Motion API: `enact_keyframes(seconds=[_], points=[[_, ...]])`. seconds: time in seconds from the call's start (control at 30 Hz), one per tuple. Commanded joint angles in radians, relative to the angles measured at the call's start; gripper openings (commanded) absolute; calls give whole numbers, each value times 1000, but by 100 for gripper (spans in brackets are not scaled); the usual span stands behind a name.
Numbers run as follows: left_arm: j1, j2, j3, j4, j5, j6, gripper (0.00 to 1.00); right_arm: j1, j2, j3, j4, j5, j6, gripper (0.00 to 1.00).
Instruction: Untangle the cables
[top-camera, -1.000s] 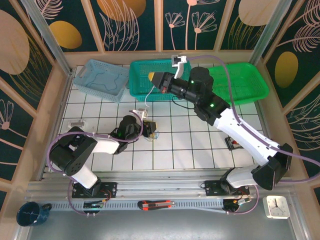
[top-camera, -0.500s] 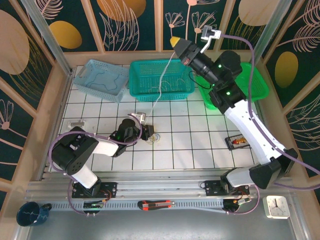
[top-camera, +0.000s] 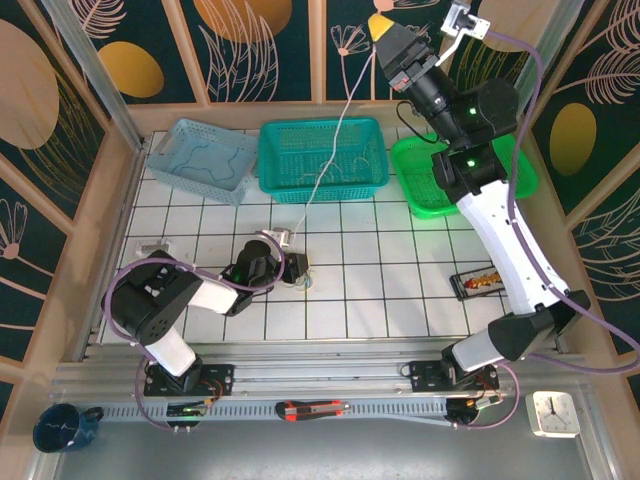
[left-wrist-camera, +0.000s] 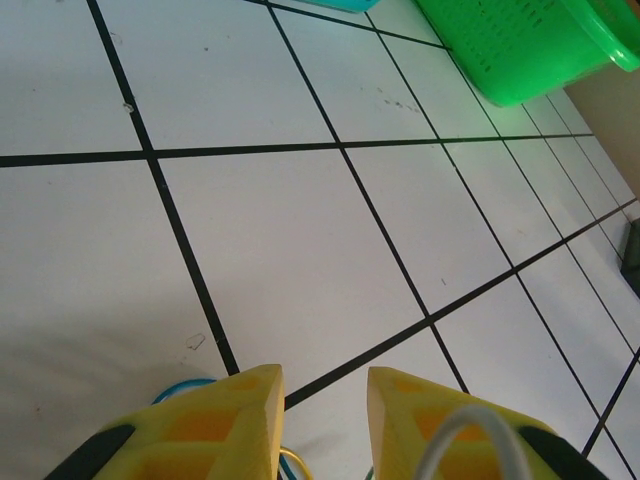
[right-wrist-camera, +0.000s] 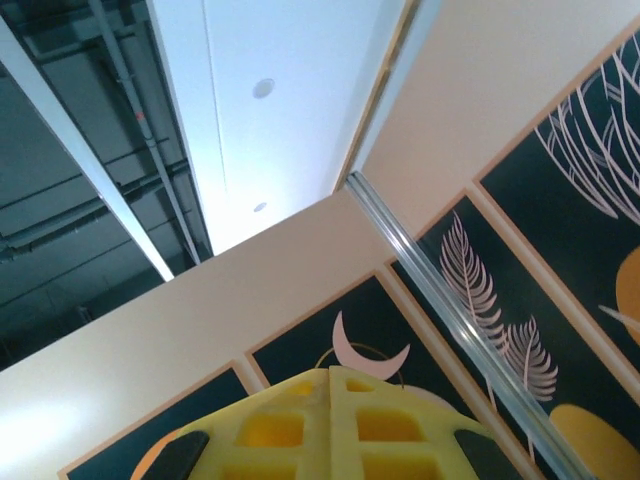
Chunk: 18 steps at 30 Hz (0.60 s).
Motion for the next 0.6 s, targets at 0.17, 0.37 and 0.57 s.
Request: enact_keyframes(seconds=[0.17, 0.37, 0.57], points=[[-3, 27, -25, 61, 21, -22, 29, -70, 90, 194, 133, -50, 61, 0], [-3, 25, -39, 73, 18, -28, 29, -138, 149, 304, 209, -35, 116, 0], [-3, 27, -41, 76, 20, -30, 28, -187, 221, 404, 223, -24, 195, 0]])
